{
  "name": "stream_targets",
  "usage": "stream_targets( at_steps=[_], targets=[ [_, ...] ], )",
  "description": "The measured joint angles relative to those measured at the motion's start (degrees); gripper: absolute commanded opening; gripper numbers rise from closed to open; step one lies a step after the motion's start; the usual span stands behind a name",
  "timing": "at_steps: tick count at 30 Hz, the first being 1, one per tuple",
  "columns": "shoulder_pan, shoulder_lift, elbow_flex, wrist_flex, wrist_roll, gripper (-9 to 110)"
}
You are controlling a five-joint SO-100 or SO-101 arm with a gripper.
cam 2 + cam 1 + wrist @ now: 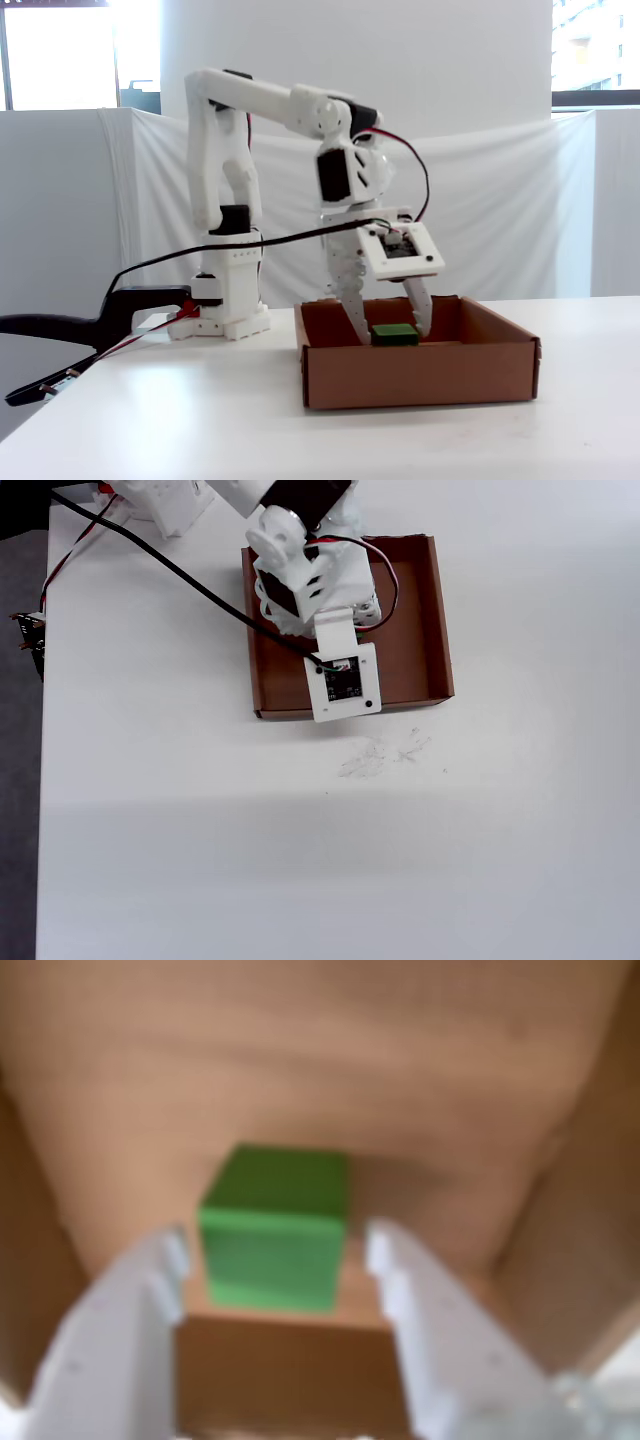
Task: Grasp a green cube and put it in a box.
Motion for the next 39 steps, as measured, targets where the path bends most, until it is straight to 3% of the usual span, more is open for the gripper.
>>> stream_targets(
  at_steps=[13,19,30,39],
  targets=[
    [13.71,17.93,-7.12,15.21,-3.25,25],
    [23.03,34.01,9.14,12.57,-13.01,16],
    [33.93,65.04,40.17,12.48,-23.12,14],
    [36.83,79.54,51.68,15.56,-26.81,15]
  ],
)
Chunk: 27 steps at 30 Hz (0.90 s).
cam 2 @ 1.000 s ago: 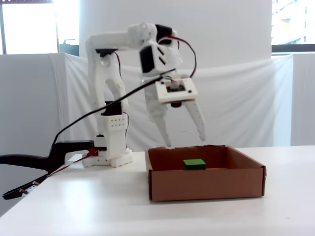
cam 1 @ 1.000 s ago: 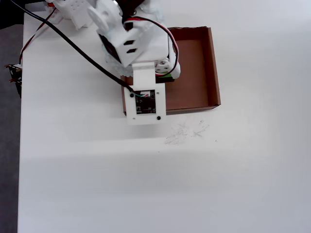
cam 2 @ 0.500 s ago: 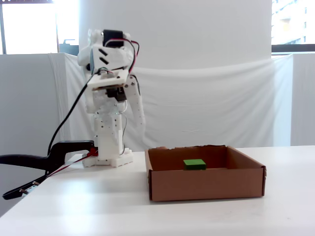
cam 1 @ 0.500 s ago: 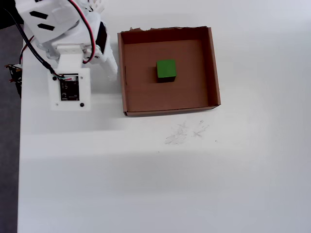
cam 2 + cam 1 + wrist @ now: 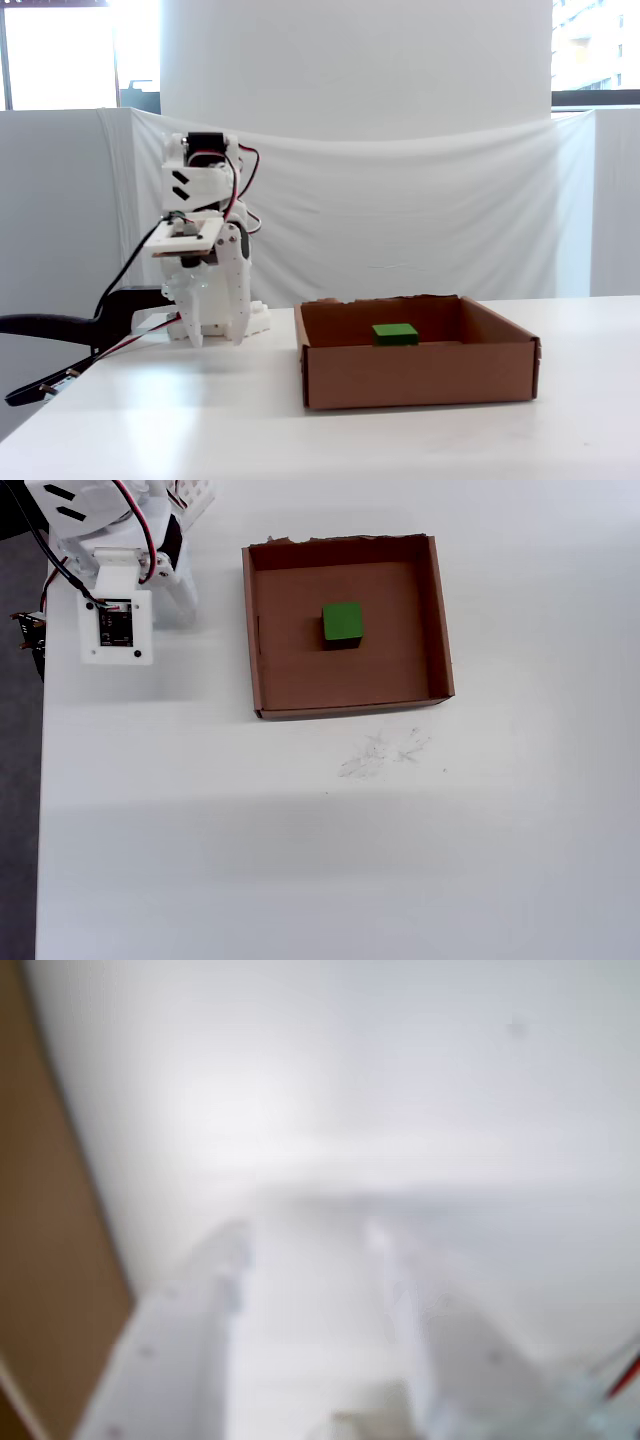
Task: Grasp a green cube and put it in a box.
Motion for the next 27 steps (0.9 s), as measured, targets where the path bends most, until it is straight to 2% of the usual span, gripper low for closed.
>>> stream_targets(
  at_steps=[8,19,27],
  targets=[
    [1.32,6.68,2.99,3.96,-0.88,16],
    [2.02,6.94,3.25,7.56,-0.88,15],
    [1.85,6.94,3.25,7.65,-0.44,20]
  ],
)
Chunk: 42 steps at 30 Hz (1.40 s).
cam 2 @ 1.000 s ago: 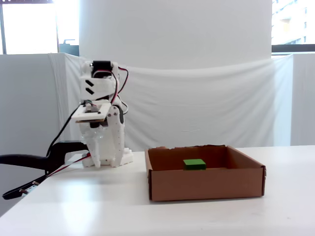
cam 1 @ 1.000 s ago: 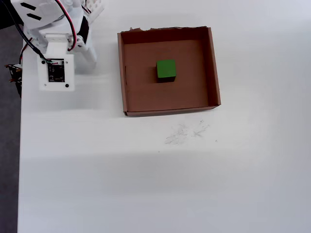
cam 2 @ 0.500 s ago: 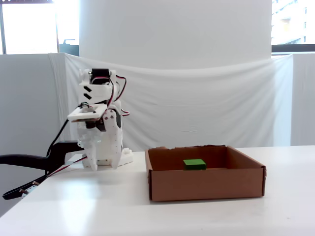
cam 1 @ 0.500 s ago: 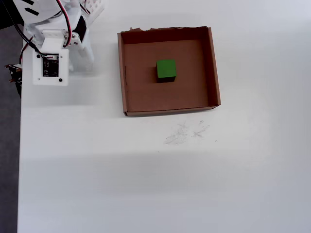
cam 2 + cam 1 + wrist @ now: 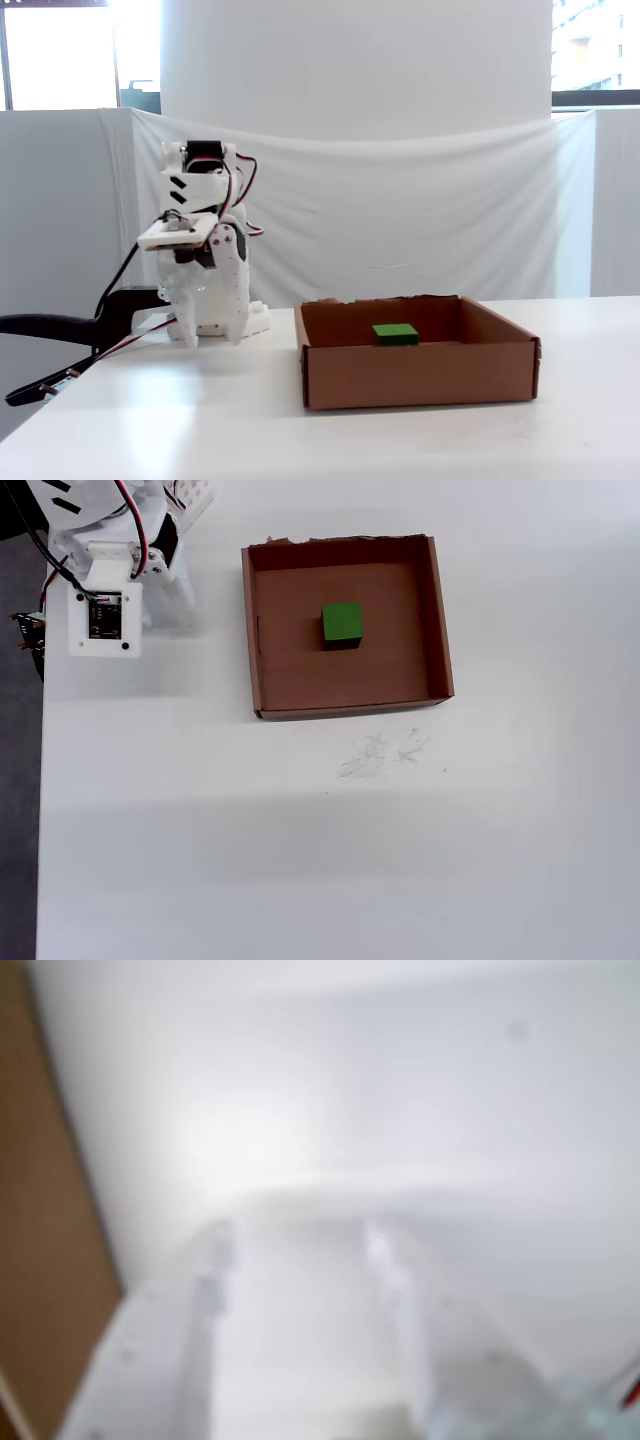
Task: Grasp a green cube and put it in a box.
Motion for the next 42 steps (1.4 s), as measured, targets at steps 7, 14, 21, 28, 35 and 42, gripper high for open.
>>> stream_targets(
  at_steps=[7,14,21,28,35,42],
  targets=[
    [-0.53,0.0,0.0,0.0,3.78,22],
    [-0.53,0.0,0.0,0.0,3.78,22],
    [-0.53,0.18,0.0,0.0,4.13,22],
    [-0.53,0.18,0.0,0.0,4.13,22],
    [-0.53,0.18,0.0,0.0,4.13,22],
    [-0.7,0.18,0.0,0.0,4.13,22]
  ],
)
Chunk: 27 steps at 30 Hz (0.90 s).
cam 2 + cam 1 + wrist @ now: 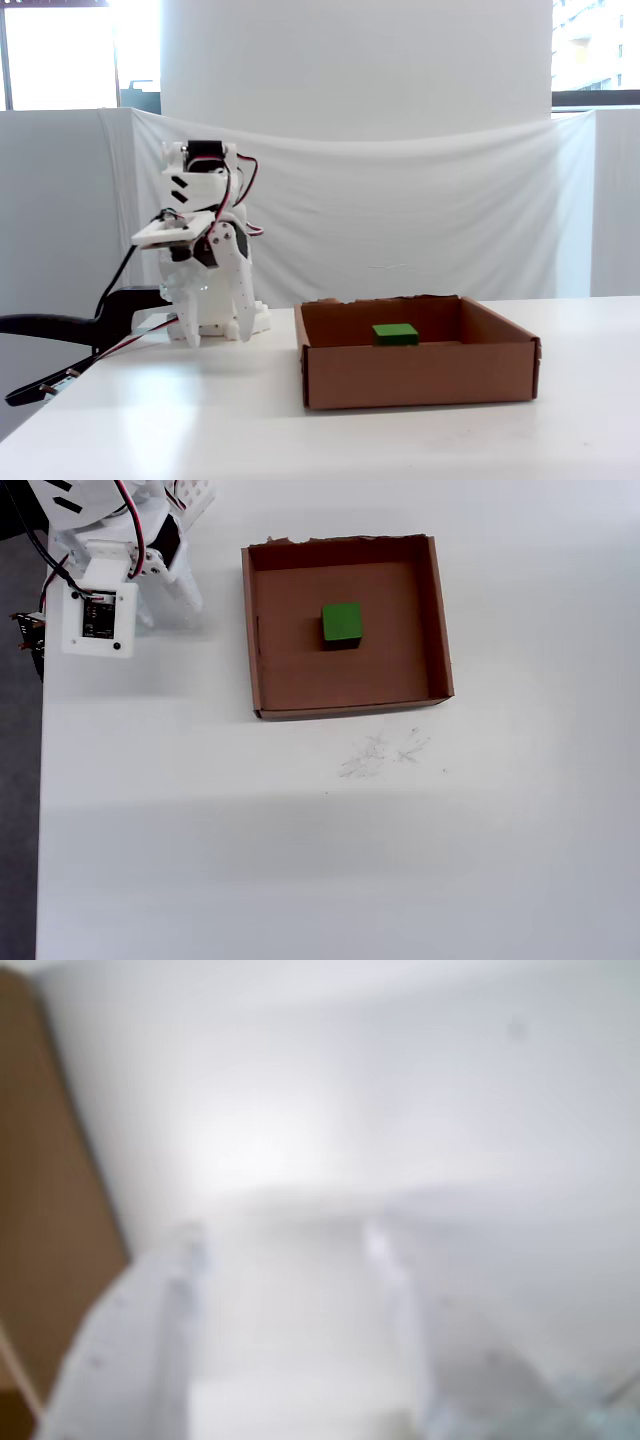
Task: Grasp a green cube and put it in a box.
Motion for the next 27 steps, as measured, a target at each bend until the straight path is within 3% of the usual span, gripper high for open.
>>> stream_targets(
  at_steps=[27],
  targets=[
    [-0.18,0.0,0.0,0.0,0.7,22]
  ],
)
